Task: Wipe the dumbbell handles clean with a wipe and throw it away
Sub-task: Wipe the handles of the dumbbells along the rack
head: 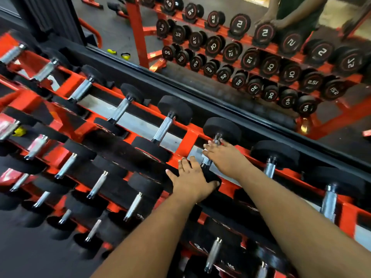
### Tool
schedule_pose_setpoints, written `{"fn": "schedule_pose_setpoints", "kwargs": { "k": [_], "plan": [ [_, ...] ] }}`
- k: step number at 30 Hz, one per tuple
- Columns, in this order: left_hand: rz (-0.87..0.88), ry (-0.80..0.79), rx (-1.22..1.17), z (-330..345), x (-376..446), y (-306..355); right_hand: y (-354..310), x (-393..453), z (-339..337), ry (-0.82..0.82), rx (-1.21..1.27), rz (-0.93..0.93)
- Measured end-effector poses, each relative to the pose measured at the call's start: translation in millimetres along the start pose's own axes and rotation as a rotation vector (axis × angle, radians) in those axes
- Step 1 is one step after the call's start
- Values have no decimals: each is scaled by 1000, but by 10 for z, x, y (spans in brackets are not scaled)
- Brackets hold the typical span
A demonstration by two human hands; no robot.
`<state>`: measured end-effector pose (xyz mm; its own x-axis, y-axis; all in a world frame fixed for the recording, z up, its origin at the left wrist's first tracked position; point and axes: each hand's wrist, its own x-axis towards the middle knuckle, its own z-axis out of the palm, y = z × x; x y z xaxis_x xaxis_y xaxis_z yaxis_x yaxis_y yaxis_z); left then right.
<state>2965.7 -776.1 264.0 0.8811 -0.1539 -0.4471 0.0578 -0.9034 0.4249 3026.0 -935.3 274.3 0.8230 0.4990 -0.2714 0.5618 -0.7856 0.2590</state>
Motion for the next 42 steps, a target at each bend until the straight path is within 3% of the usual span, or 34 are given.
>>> {"fn": "schedule_pose_setpoints", "kwargs": {
  "k": [4,7,12,18,25,29,33,37,42],
  "plan": [
    [18,30,-32,49,19,-25,-66,-174,-49,-34,43,-139],
    [23,30,-59,40,-2,-29,-93,-312,-69,-109,86,-101],
    [63,84,-43,64,-107,-47,-34,-686,33,-92,175,13],
    [217,292,-26,313,-457,182,35,-1304,359,409,822,456],
    [264,184,15,887,-789,875,315,-1862,687,554,1272,978],
    [171,44,26,1060,-795,1187,343,-1912,856,451,1385,1143],
    [98,44,-33,1122,-729,1377,258,-1801,846,251,1509,1124],
    [30,21,-78,1107,-659,1487,258,-1709,772,170,1723,1078],
    [-12,-30,28,1059,-611,1562,355,-1624,775,94,1858,1088]
  ]
}}
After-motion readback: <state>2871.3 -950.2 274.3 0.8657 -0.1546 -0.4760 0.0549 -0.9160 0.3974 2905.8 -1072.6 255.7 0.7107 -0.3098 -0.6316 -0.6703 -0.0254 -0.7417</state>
